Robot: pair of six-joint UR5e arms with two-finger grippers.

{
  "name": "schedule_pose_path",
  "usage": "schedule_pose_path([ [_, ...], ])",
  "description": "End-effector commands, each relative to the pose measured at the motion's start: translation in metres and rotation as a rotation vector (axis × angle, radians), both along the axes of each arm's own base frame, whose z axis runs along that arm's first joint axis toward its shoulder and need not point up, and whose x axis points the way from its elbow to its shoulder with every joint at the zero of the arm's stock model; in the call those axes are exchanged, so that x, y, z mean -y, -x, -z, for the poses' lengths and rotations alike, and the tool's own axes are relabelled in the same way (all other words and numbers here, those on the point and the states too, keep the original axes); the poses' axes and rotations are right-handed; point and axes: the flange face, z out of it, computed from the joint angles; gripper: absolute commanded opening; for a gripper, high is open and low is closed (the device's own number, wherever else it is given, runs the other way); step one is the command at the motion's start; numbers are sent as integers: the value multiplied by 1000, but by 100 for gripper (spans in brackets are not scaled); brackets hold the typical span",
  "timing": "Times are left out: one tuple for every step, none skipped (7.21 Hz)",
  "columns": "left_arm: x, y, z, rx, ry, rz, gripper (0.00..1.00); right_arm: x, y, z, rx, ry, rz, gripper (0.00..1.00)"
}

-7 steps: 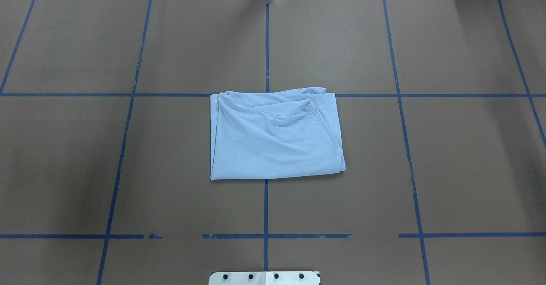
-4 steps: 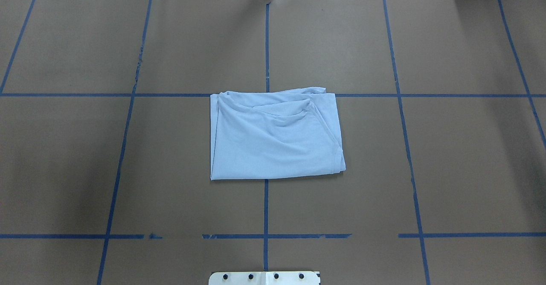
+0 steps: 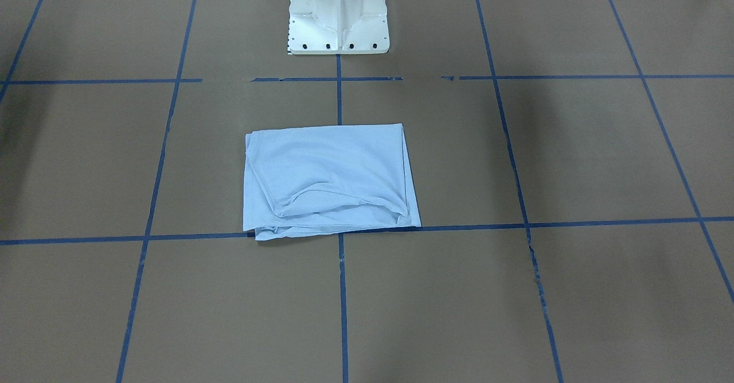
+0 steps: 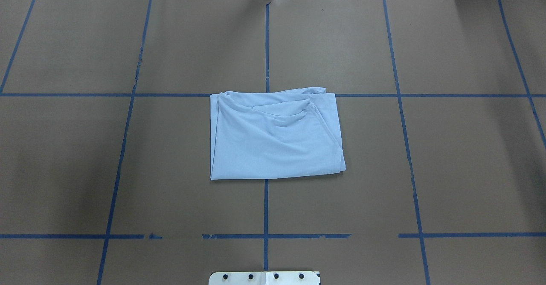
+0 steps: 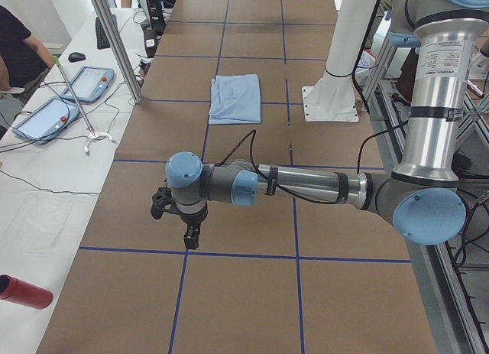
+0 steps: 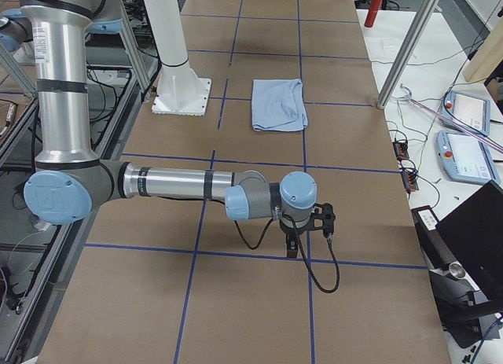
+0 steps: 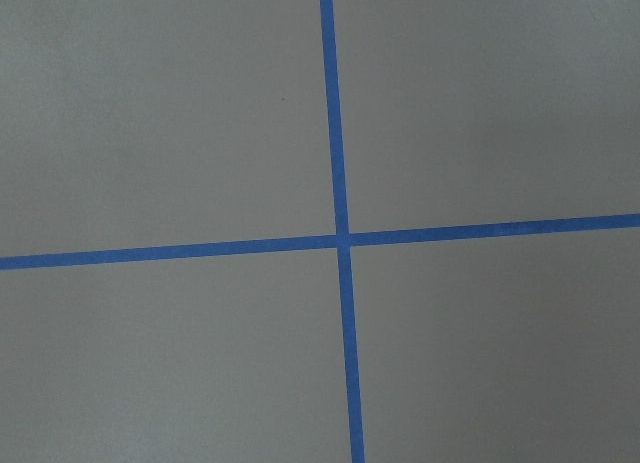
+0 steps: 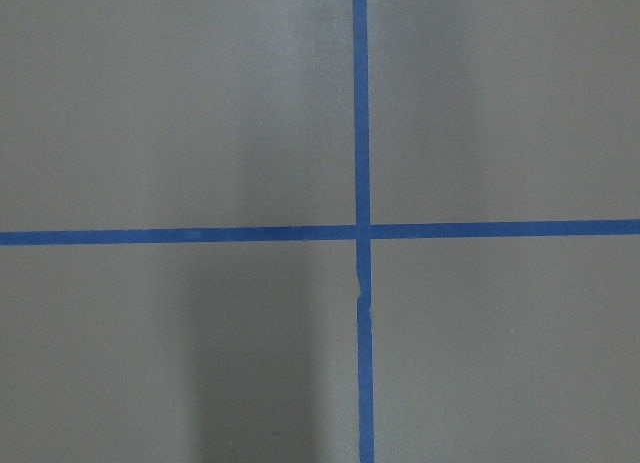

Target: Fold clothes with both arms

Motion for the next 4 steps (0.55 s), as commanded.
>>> schedule_pose_path([
  [1,0,2,0,-2,0,100,-1,0,-1,5,2,1,100],
  [2,-1,2,0,-4,-2,100,-1,1,0,6,0,1,100],
  [2,-1,2,0,-3,0,100,-1,1,0,8,-1,1,100],
  [2,0,2,0,-4,0,100,-1,0,0,10,0,-1,100],
])
